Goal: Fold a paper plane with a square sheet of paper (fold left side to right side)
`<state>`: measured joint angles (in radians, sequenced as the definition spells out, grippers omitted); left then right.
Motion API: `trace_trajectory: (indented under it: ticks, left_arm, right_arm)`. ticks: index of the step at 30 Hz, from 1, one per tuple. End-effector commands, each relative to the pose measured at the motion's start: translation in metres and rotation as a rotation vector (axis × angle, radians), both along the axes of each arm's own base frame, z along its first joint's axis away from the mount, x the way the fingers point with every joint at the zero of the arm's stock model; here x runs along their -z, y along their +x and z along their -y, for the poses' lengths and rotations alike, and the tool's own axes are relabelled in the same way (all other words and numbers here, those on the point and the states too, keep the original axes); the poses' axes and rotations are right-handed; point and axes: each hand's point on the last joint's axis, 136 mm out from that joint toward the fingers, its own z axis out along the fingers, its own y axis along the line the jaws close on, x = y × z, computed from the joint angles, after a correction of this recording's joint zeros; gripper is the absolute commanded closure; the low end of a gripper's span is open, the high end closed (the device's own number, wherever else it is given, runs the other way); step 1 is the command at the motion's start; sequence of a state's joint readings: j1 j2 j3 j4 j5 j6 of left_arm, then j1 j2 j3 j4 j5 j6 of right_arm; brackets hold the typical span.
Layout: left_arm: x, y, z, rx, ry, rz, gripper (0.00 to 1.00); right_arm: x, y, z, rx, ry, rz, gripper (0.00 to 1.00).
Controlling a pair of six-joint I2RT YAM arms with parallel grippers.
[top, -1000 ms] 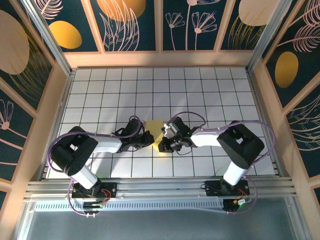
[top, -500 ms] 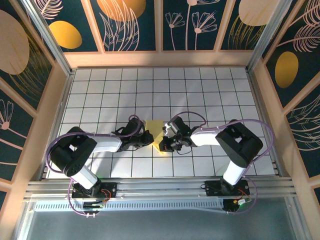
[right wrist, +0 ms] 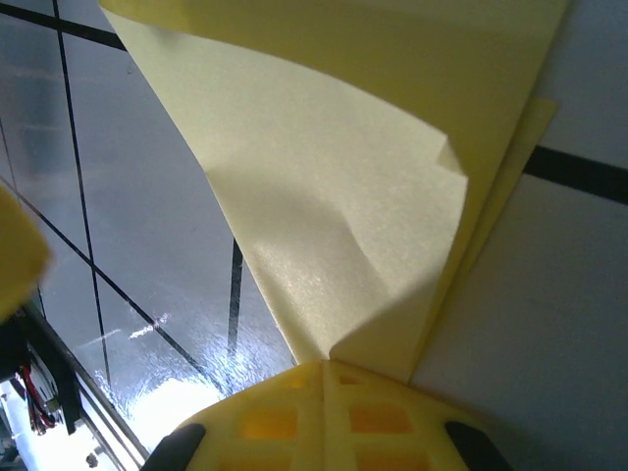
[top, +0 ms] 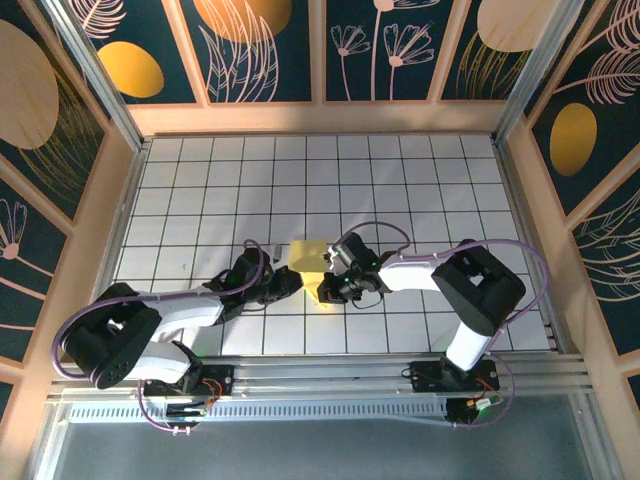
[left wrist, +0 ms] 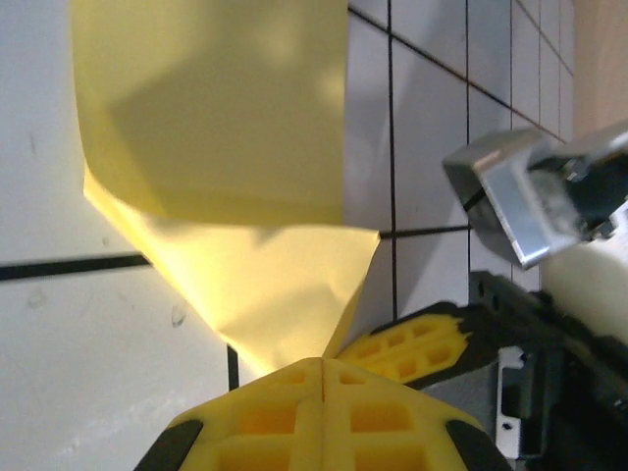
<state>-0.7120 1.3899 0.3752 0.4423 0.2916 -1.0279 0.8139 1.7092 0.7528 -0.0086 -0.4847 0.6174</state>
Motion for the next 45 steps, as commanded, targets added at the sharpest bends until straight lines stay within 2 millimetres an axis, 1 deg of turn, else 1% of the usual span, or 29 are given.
trace_trajectory:
  ticks: [1,8,17,25,34,38,45]
  left_arm:
    - [-0.015,0.001,0.018,0.030,-0.106,0.028,1.00]
    - [-0.006,0.004,0.030,0.047,-0.121,0.010,1.00]
    - [0.011,0.014,0.031,0.033,-0.060,0.009,1.00]
    - [0.031,0.018,0.023,-0.005,0.004,-0.020,1.00]
    - [0.043,0.025,0.015,-0.033,0.102,-0.016,1.00]
    - [0.049,0.028,0.007,-0.042,0.160,-0.006,1.00]
    - [0.051,0.037,-0.005,-0.070,0.176,0.007,1.00]
  right_arm:
    - [0.048,-0.007,0.056,0.092,-0.305,-0.032,1.00]
    - [0.051,-0.009,0.056,0.089,-0.320,-0.036,1.00]
    - [0.054,-0.010,0.056,0.079,-0.332,-0.037,1.00]
    - [0.056,-0.012,0.060,0.068,-0.352,-0.036,1.00]
    - [0.058,-0.015,0.069,0.054,-0.398,-0.038,1.00]
    - [0.059,-0.016,0.071,0.051,-0.407,-0.041,1.00]
    - [0.060,-0.018,0.073,0.037,-0.429,-0.041,1.00]
